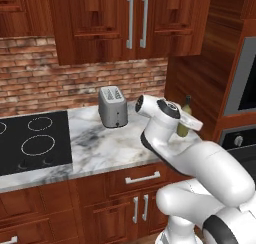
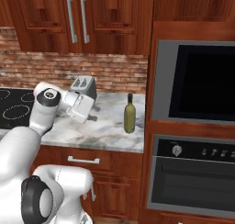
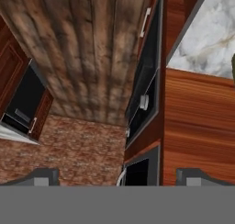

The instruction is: There is a wine glass and glass cup on the dining counter. Place the wine bottle next to the wine glass and the juice bottle next to the glass cup.

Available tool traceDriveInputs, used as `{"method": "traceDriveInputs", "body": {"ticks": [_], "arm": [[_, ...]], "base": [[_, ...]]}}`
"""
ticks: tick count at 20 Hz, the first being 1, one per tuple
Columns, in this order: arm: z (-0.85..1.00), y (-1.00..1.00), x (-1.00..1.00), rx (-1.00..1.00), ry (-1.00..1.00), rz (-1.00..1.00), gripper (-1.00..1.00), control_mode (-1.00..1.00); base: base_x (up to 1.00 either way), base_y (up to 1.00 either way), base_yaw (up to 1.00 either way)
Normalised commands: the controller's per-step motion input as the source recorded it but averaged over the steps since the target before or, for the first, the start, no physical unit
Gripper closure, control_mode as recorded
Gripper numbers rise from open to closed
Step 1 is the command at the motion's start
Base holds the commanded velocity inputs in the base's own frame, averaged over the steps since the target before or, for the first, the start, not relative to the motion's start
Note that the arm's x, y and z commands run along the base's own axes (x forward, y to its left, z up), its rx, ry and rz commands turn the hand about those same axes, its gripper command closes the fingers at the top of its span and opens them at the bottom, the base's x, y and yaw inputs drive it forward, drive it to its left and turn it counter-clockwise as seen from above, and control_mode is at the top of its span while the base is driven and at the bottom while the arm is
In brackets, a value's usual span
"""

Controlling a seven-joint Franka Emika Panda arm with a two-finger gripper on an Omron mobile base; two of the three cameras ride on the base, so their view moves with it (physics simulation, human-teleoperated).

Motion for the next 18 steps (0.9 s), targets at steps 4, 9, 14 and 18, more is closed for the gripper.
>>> {"method": "traceDriveInputs", "body": {"ticks": [4,9,14,18], "arm": [[0.0,-0.23,0.19,0.0,0.0,0.06,-1.0,-1.0],[-0.09,-0.17,0.29,-0.01,0.0,0.03,-1.0,-1.0],[-0.15,0.0,0.5,-0.05,0.0,0.0,-1.0,-1.0],[-0.13,0.0,0.48,-0.07,-0.01,0.0,-1.0,-1.0]], "base": [[0.0,0.0,0.0],[0.0,0.0,0.0],[0.0,0.0,0.0],[0.0,0.0,0.0]]}}
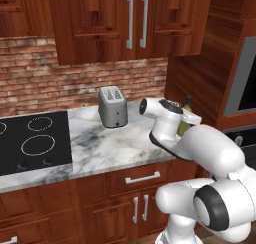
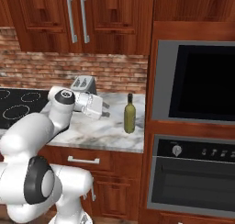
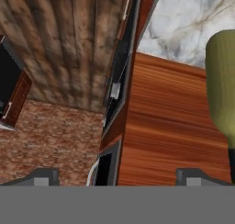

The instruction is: There is a wine glass and glass cup on the dining counter. Place the wine bottle next to the wine glass and the juice bottle next to the glass cup.

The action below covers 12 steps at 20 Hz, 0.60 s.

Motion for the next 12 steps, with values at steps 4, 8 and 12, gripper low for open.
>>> {"method": "traceDriveInputs", "body": {"ticks": [4,8,12], "arm": [[-0.13,0.0,0.38,-0.07,-0.02,-0.01,-1.0,-1.0],[-0.14,-0.06,0.31,-0.04,-0.04,-0.04,-1.0,-1.0],[-0.17,-0.08,0.18,-0.01,-0.01,-0.06,-1.0,-1.0]], "base": [[0.0,0.0,0.0],[0.0,0.0,0.0],[0.0,0.0,0.0]]}}
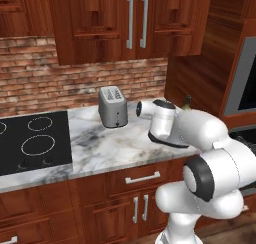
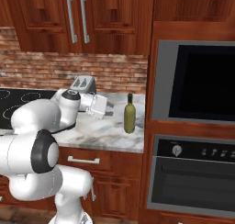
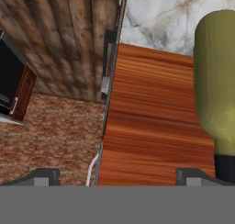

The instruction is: There is a wine glass and glass cup on the dining counter. Place the wine bottle next to the wine glass and the juice bottle next to the glass cup.

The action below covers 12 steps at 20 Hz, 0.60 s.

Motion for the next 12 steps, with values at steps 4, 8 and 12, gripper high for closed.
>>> {"method": "traceDriveInputs", "body": {"ticks": [4,8,12], "arm": [[-0.1,-0.08,0.07,0.0,-0.01,-0.06,-1.0,-1.0],[-0.1,-0.11,0.09,0.0,-0.01,-0.06,-1.0,-1.0],[-0.14,-0.13,0.14,0.0,0.0,-0.06,-1.0,-1.0]], "base": [[0.0,0.0,0.0],[0.0,0.0,0.0],[0.0,0.0,0.0]]}}
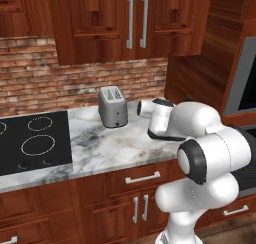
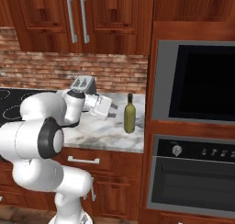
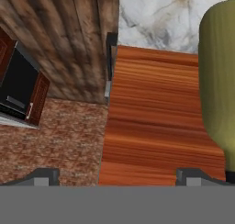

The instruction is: There is a wine glass and glass cup on the dining counter. Place the wine bottle next to the wine glass and the juice bottle next to the glass cup.

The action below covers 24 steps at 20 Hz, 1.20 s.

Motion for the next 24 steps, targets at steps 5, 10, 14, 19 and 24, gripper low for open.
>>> {"method": "traceDriveInputs", "body": {"ticks": [5,10,14,19,24], "arm": [[-0.13,-0.11,0.21,0.0,0.0,-0.05,-1.0,-1.0],[-0.1,-0.05,0.17,0.0,0.0,-0.03,-1.0,-1.0],[-0.12,-0.08,0.1,0.0,0.0,-0.02,-1.0,-1.0],[-0.06,-0.08,0.25,0.0,0.0,-0.01,-1.0,-1.0],[0.0,0.0,0.02,0.0,-0.07,0.08,-1.0,-1.0]], "base": [[0.0,0.0,0.0],[0.0,0.0,0.0],[0.0,0.0,0.0],[0.0,0.0,0.0],[0.0,0.0,0.0]]}}
